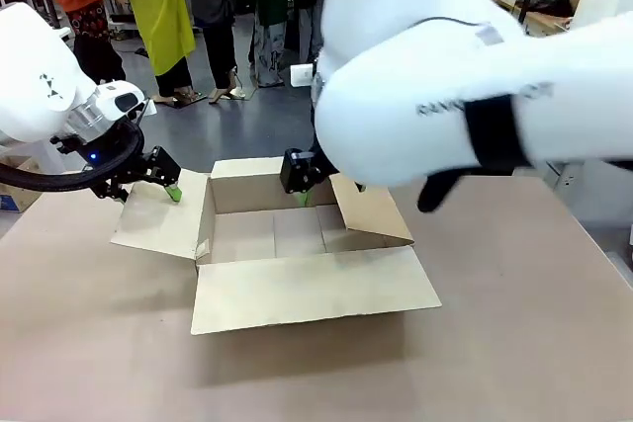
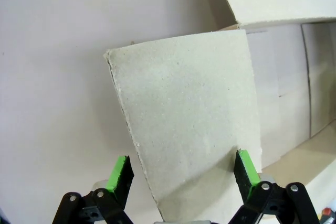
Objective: Pack the gift set into the box.
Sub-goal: Place both hands on the side flaps of the Package Box and spread them outward.
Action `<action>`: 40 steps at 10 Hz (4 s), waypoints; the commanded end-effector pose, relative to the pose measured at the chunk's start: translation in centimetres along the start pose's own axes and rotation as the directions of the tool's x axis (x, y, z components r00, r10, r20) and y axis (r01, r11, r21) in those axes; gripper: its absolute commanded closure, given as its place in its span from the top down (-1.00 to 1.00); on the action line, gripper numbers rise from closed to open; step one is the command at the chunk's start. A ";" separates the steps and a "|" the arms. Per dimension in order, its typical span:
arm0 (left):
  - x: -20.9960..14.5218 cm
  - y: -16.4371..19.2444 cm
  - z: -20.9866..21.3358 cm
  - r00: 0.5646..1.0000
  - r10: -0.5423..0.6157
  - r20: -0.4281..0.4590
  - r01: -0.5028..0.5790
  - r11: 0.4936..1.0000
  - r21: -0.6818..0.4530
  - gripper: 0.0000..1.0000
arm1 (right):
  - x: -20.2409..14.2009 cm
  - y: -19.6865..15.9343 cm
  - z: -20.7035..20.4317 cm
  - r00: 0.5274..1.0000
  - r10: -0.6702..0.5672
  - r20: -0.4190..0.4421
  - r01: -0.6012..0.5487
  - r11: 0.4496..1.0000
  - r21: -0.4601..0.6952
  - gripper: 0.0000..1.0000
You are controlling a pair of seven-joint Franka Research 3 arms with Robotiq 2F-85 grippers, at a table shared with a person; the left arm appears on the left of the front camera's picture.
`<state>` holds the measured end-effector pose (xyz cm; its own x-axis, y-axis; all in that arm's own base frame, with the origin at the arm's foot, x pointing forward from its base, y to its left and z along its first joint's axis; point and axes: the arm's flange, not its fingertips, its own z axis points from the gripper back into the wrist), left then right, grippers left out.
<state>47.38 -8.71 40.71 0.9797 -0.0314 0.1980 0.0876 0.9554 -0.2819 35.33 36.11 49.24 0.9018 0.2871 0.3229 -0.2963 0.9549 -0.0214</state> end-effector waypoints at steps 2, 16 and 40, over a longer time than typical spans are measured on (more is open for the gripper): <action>-0.1 -0.1 0.2 1.000 0.008 0.004 -0.008 1.000 0.018 1.00 | 7.1 0.3 -4.1 0.988 -0.061 -0.140 0.040 0.988 -0.146 1.00; -0.1 -0.1 0.2 1.000 0.008 0.004 -0.008 1.000 0.018 1.00 | 7.1 -1.6 -11.4 0.973 -0.180 -0.144 0.141 0.959 -0.245 1.00; -0.1 -0.1 0.2 1.000 0.008 0.004 -0.008 1.000 0.018 1.00 | 0.0 -21.5 -8.3 0.805 -0.593 -0.002 0.578 0.785 -0.223 1.00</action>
<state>47.38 -8.70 40.74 0.9796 -0.0312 0.1986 0.0875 0.9555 -0.2817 44.08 16.22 41.28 0.9111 -0.3244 0.2543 0.3386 0.9408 -0.0128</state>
